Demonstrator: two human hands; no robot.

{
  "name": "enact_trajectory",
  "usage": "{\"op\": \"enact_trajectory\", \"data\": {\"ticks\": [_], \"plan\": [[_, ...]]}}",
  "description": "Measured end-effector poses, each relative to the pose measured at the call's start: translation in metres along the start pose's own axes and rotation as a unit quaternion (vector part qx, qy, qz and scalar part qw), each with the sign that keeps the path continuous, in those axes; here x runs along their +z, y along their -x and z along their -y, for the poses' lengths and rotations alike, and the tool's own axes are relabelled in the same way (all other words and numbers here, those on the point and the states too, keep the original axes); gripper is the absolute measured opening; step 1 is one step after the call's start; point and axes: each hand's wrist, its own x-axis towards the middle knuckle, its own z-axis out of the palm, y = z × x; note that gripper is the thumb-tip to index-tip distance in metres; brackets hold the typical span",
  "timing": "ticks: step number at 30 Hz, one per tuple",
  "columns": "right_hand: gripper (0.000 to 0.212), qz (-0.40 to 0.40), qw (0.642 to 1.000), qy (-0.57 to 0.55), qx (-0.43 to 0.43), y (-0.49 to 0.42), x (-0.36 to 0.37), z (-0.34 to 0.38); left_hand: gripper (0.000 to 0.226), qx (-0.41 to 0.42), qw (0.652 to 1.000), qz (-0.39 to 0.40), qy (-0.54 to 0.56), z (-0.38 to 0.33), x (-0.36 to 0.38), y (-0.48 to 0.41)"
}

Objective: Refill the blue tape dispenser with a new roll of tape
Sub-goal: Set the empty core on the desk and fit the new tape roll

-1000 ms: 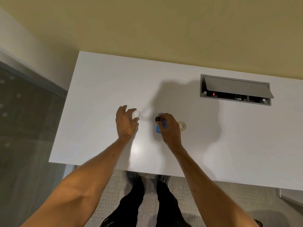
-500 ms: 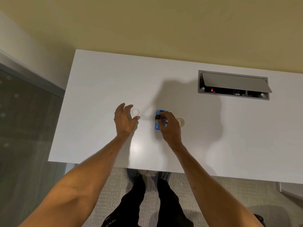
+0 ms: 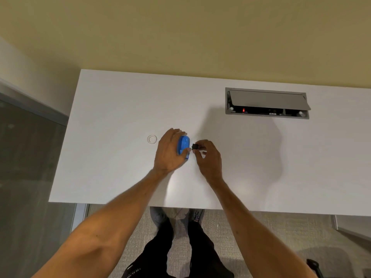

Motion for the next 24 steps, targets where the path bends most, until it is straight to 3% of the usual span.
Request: {"op": "enact_trajectory", "data": {"ticks": [5, 10, 19, 24], "plan": [[0.020, -0.036, 0.999, 0.007, 0.012, -0.002, -0.030, -0.015, 0.072, 0.051, 0.994, 0.046, -0.088, -0.026, 0.025, -0.005], [0.021, -0.053, 0.998, 0.018, 0.021, -0.004, -0.050, -0.029, 0.073, 0.079, 0.972, 0.117, -0.190, -0.040, 0.047, -0.015], [0.019, -0.053, 0.997, 0.024, 0.054, -0.003, -0.068, -0.052, 0.077, 0.033, 0.973, 0.135, -0.183, -0.061, 0.071, -0.023], [0.018, -0.047, 0.997, 0.032, 0.053, -0.003, -0.076, -0.058, 0.061, 0.020, 0.979, 0.122, -0.163, -0.061, 0.077, -0.024]]}}
